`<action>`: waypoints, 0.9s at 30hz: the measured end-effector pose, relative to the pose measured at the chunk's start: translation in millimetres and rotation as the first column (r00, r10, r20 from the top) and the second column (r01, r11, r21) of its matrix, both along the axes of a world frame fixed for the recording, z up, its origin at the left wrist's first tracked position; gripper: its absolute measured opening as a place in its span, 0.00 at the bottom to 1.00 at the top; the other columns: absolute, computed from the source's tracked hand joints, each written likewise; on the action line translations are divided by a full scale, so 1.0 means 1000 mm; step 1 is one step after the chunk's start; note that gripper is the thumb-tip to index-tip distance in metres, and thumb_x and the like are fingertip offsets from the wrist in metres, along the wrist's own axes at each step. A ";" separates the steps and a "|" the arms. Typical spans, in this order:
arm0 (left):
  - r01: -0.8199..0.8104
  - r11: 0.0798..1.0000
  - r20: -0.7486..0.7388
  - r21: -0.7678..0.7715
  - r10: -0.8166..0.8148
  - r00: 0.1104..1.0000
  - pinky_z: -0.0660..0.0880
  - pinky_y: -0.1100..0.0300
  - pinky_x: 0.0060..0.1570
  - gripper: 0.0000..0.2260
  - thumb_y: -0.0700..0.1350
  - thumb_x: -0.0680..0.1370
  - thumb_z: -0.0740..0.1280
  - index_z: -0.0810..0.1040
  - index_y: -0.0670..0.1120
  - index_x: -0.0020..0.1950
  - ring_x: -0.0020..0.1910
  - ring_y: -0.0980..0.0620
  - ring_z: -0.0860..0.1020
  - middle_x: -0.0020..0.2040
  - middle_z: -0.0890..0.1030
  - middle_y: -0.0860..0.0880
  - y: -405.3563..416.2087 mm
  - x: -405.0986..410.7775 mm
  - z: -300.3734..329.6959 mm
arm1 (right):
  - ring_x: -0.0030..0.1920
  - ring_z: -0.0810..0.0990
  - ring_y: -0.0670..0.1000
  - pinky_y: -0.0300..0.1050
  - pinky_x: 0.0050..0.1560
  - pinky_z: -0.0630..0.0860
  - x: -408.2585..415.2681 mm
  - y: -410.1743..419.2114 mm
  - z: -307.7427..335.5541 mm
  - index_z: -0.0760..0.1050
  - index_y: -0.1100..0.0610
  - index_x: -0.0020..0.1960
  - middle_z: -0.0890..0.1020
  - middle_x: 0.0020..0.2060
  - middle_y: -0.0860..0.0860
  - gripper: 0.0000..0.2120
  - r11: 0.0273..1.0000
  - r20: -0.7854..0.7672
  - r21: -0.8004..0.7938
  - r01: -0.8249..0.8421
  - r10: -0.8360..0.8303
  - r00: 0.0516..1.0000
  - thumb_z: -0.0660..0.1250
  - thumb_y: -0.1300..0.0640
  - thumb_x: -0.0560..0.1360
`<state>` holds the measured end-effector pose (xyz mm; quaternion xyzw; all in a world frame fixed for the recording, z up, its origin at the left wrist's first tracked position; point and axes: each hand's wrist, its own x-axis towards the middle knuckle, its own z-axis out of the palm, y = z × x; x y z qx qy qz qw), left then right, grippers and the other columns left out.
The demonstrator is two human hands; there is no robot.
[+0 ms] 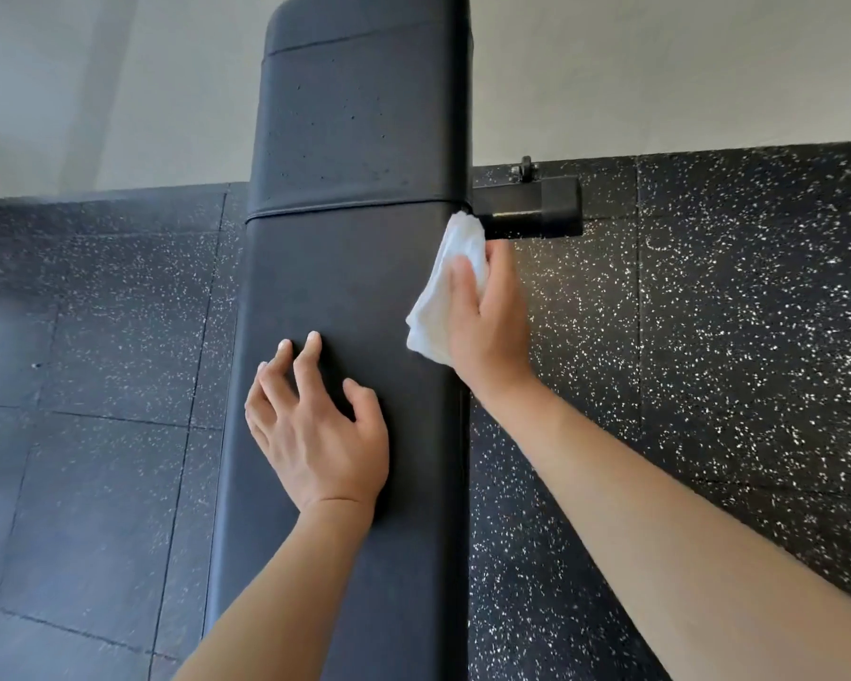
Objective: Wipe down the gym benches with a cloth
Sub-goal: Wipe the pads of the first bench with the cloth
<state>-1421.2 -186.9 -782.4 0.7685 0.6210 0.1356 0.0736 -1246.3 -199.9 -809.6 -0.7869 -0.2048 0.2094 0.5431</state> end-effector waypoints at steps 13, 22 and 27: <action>-0.006 1.000 -0.079 -0.015 0.005 0.997 0.59 0.39 0.77 0.28 0.50 0.76 0.60 0.68 0.51 0.78 0.78 0.38 0.62 0.78 0.66 0.47 0.004 -0.003 -0.004 | 0.46 0.79 0.43 0.35 0.48 0.72 -0.034 -0.040 -0.003 0.70 0.49 0.51 0.80 0.45 0.40 0.10 0.995 -0.263 0.086 0.052 -0.028 0.964 0.56 0.45 0.86; -0.001 1.000 -0.096 -0.009 0.000 0.995 0.60 0.37 0.76 0.29 0.50 0.76 0.60 0.68 0.49 0.78 0.77 0.37 0.63 0.78 0.66 0.46 0.006 -0.003 -0.005 | 0.37 0.70 0.42 0.41 0.42 0.70 0.042 0.050 0.000 0.68 0.60 0.49 0.73 0.37 0.47 0.16 0.988 -0.210 0.034 0.148 -0.137 0.968 0.57 0.47 0.85; 0.000 1.000 -0.097 -0.010 -0.001 0.995 0.60 0.38 0.77 0.29 0.50 0.76 0.60 0.69 0.49 0.78 0.77 0.37 0.63 0.77 0.67 0.46 0.006 -0.002 -0.004 | 0.37 0.72 0.41 0.33 0.40 0.68 0.011 0.011 0.002 0.67 0.55 0.45 0.75 0.37 0.45 0.14 0.995 -0.212 0.040 0.089 -0.079 0.974 0.59 0.49 0.86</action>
